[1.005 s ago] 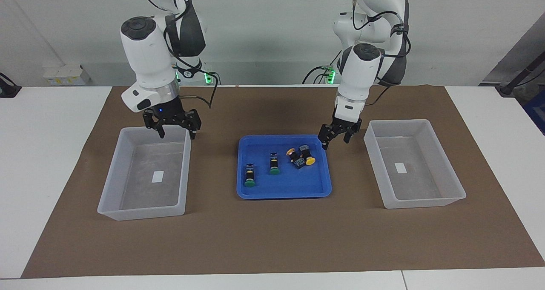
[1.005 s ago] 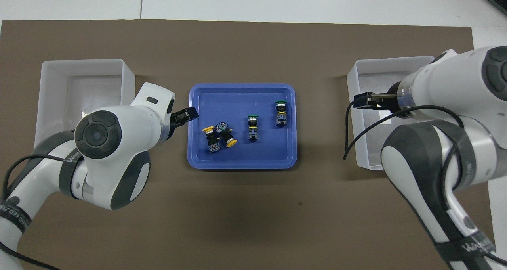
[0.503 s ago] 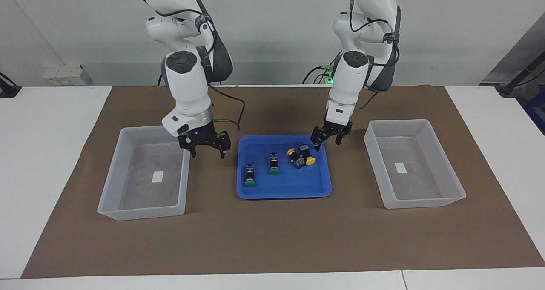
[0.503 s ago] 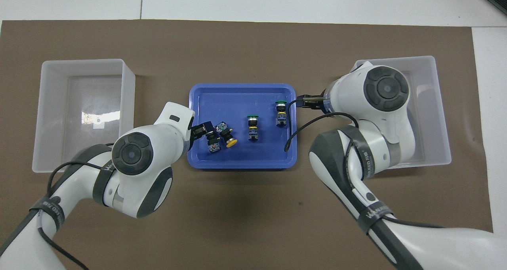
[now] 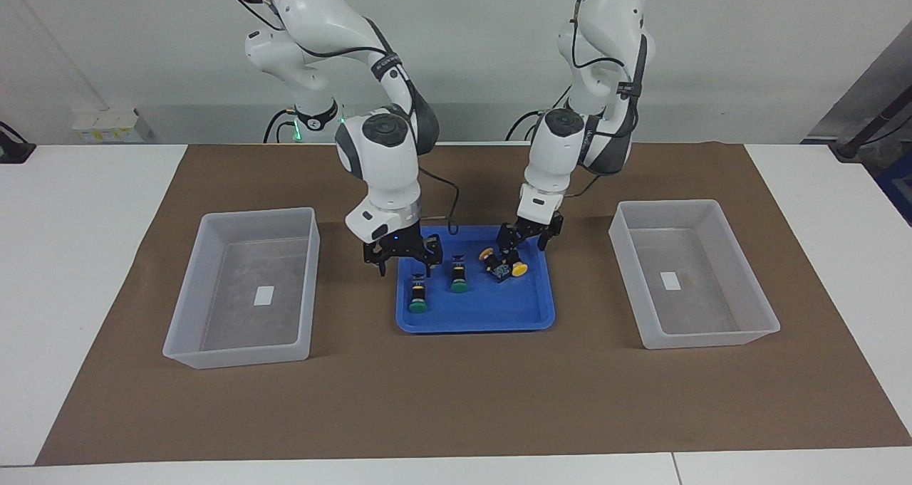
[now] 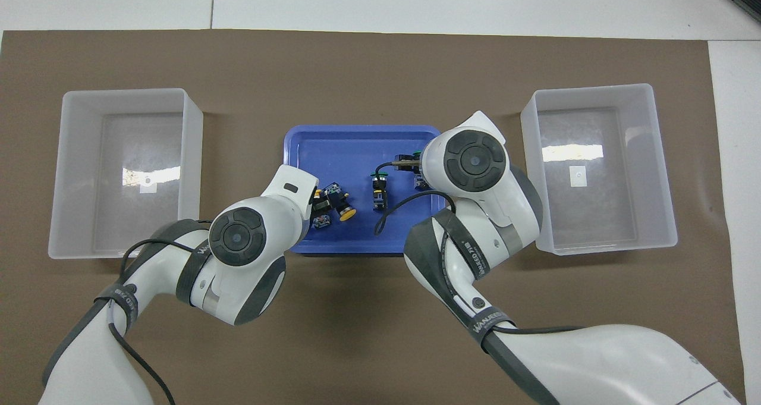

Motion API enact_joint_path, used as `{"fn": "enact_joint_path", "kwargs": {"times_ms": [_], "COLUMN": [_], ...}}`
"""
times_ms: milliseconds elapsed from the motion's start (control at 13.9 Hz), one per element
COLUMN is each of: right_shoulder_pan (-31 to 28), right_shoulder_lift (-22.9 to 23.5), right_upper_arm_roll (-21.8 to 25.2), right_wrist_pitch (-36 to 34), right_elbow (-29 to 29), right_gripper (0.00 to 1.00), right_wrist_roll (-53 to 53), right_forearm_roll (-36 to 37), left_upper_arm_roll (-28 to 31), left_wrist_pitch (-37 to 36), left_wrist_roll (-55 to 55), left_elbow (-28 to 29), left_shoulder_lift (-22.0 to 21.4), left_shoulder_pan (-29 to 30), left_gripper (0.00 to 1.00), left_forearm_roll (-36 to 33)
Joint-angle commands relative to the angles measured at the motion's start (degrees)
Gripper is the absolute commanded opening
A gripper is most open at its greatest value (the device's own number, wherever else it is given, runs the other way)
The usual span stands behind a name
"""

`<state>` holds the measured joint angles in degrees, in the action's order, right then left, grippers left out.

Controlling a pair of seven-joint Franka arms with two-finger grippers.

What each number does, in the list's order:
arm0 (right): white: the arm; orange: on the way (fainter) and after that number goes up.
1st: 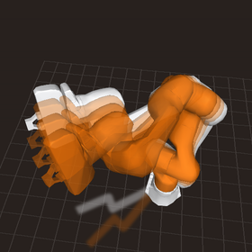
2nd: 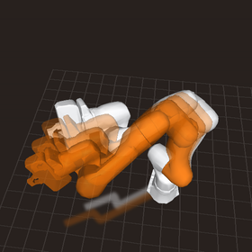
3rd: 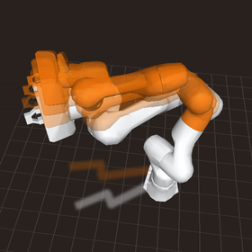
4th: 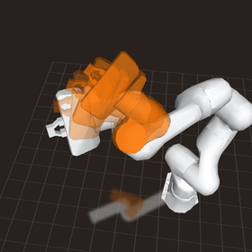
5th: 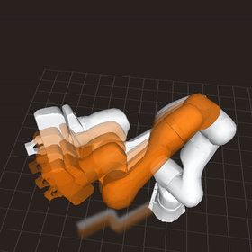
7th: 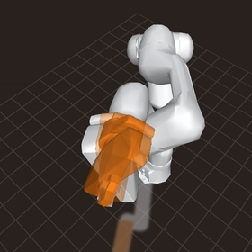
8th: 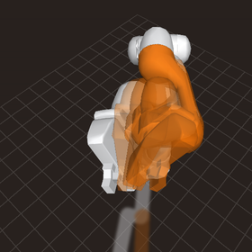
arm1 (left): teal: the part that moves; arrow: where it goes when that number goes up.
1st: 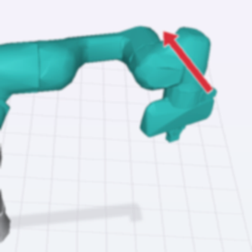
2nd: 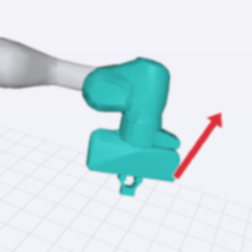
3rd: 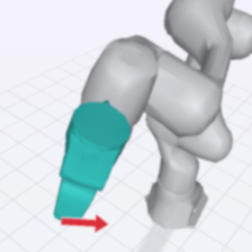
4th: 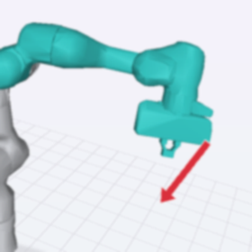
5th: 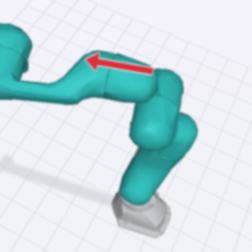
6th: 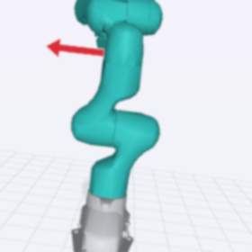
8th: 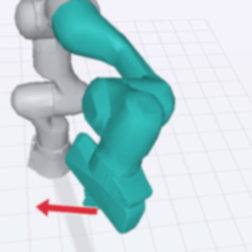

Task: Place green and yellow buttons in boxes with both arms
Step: 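Grasp a yellow button with the left gripper while the right gripper grasps a green button, then lift the buttons and carry them toward the bins with both grippers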

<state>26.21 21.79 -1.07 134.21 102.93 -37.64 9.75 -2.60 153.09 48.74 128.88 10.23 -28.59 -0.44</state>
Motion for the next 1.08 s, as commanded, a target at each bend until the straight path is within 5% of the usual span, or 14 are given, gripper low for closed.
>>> {"fn": "enact_joint_path", "kwargs": {"times_ms": [0,144,503,718,790,862,933,1005], "right_shoulder_pan": [1.3,1.6,2.0,1.9,1.8,1.8,1.8,1.8], "right_shoulder_lift": [3.1,4.2,4.6,4.6,4.5,4.5,4.4,4.2], "right_upper_arm_roll": [0.0,0.0,0.1,0.1,0.1,0.1,0.1,0.1], "right_wrist_pitch": [1.9,3.8,5.3,6.6,7.5,7.7,7.5,7.5], "right_elbow": [-1.9,-1.9,0.4,1.9,2.6,2.7,2.6,2.5], "right_gripper": [0.82,0.73,0.66,0.61,0.48,0.11,0.00,0.00], "right_wrist_roll": [-3.1,-4.3,-4.4,-4.5,-4.5,-4.5,-5.2,-7.2], "right_forearm_roll": [3.1,3.2,4.8,5.5,5.5,5.5,5.5,5.5], "left_upper_arm_roll": [1.0,1.0,1.1,1.1,1.1,1.2,1.3,1.4], "left_wrist_pitch": [3.2,3.2,3.0,2.2,1.6,-0.4,-3.1,-6.0], "left_wrist_roll": [1.4,1.2,0.8,0.5,0.5,0.4,0.3,0.2], "left_elbow": [0.4,0.4,-0.1,-1.2,-1.6,-2.6,-3.8,-5.2], "left_shoulder_lift": [2.3,2.6,2.7,2.9,2.9,2.7,2.3,2.1], "left_shoulder_pan": [-1.9,-1.8,-1.2,-0.9,-0.9,-0.8,-0.3,0.3], "left_gripper": [0.90,0.73,0.00,0.00,0.00,0.00,0.00,0.00], "left_forearm_roll": [-0.7,-0.7,-0.7,-0.7,-0.7,-0.7,-0.8,-1.0]}}
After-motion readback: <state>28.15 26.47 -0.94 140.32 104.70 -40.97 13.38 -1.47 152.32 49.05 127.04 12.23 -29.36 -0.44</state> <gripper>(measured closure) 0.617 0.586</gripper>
